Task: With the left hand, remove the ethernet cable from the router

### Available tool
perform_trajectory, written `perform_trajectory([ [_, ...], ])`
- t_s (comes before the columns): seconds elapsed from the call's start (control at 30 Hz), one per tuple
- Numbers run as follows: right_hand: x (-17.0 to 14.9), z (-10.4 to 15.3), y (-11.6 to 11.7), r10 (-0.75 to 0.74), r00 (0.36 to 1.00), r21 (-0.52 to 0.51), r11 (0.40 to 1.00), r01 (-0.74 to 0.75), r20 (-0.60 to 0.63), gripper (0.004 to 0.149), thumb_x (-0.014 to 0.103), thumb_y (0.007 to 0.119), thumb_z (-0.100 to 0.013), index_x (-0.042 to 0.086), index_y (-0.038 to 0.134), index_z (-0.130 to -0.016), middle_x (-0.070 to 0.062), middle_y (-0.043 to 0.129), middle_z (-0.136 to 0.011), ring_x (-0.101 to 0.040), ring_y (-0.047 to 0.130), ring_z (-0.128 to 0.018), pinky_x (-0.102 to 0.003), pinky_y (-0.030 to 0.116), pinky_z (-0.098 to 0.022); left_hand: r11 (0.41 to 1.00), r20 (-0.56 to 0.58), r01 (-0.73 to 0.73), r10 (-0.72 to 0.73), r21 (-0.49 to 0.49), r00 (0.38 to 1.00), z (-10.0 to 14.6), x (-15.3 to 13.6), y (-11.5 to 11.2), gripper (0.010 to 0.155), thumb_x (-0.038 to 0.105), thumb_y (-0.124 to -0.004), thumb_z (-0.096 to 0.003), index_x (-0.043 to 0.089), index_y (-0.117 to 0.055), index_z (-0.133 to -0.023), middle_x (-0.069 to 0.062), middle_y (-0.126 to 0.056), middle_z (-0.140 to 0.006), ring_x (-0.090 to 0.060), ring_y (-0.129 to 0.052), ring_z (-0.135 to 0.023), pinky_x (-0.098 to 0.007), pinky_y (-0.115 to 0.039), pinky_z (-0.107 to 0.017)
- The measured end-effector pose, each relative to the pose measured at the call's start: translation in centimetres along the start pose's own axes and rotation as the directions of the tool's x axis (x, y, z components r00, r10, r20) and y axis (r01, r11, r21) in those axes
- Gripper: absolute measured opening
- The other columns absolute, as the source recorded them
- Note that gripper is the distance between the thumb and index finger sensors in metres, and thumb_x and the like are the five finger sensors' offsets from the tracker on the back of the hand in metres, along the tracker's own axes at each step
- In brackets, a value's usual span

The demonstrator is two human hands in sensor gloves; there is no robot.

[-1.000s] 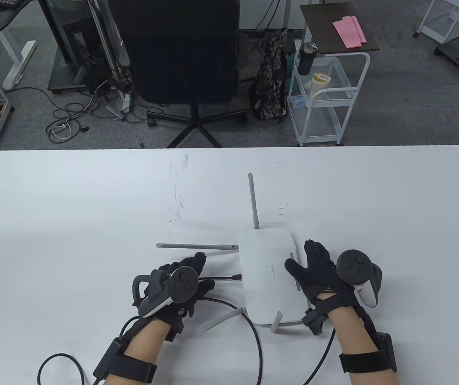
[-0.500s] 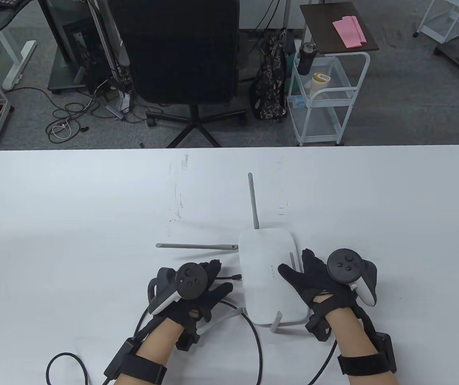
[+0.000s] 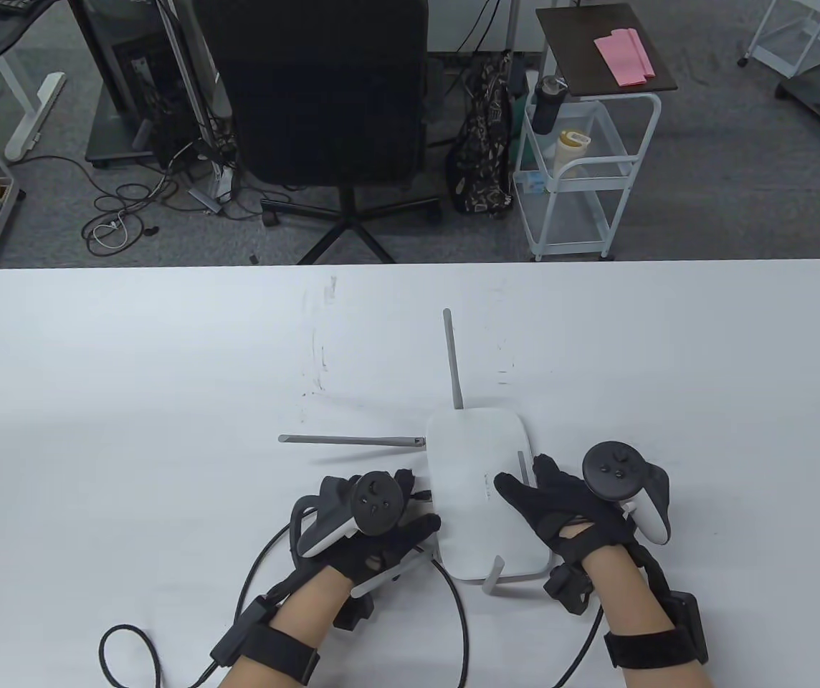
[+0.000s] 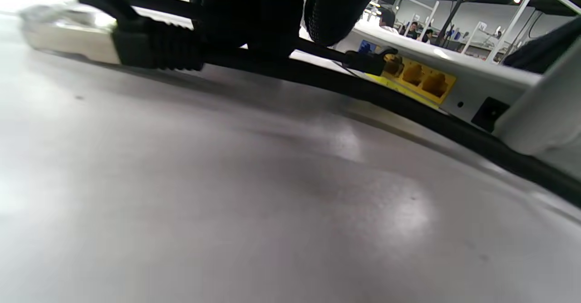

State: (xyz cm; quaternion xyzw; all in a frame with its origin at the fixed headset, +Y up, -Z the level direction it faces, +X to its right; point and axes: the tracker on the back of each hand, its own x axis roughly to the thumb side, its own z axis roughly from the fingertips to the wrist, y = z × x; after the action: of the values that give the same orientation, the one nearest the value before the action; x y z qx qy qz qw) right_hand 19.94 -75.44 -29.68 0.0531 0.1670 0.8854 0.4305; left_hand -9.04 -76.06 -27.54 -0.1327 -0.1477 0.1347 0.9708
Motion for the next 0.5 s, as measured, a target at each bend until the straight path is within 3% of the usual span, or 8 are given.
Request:
perform_trajectory([
  [0.2,0.1,-0.2,0.6,-0.033,0.999,0.020,0.999,0.033,0.015,0.107,0.077,0.064,-0.053,-0.013,0.037,-0.103,-0.043,0.051,-0.092,-0.056,0.072,-0.069,-0.054,0.078,-0.045,0.999,0.008,0.031,-0.031,0.006,0.999,-0.5,1.2,-0.4,0.090,0.075,-0.060,-0.0417,0.016,-0.062,-0.110,-0.015,-0.070,-0.109,-0.042,-0.073,-0.097,-0.065,-0.044,-0.076],
  [0.5,0.3,-0.5,1.4,-0.144,0.985,0.026,0.989,0.142,0.097,0.105,0.074,0.065,-0.054,-0.014,0.034,-0.103,-0.045,0.043,-0.094,-0.062,0.064,-0.072,-0.059,0.074,-0.047,0.998,-0.012,-0.054,0.054,0.011,0.998,-0.5,0.2,-0.4,0.094,0.073,-0.062,-0.0424,0.010,-0.056,-0.111,-0.019,-0.065,-0.109,-0.043,-0.069,-0.097,-0.067,-0.039,-0.075],
])
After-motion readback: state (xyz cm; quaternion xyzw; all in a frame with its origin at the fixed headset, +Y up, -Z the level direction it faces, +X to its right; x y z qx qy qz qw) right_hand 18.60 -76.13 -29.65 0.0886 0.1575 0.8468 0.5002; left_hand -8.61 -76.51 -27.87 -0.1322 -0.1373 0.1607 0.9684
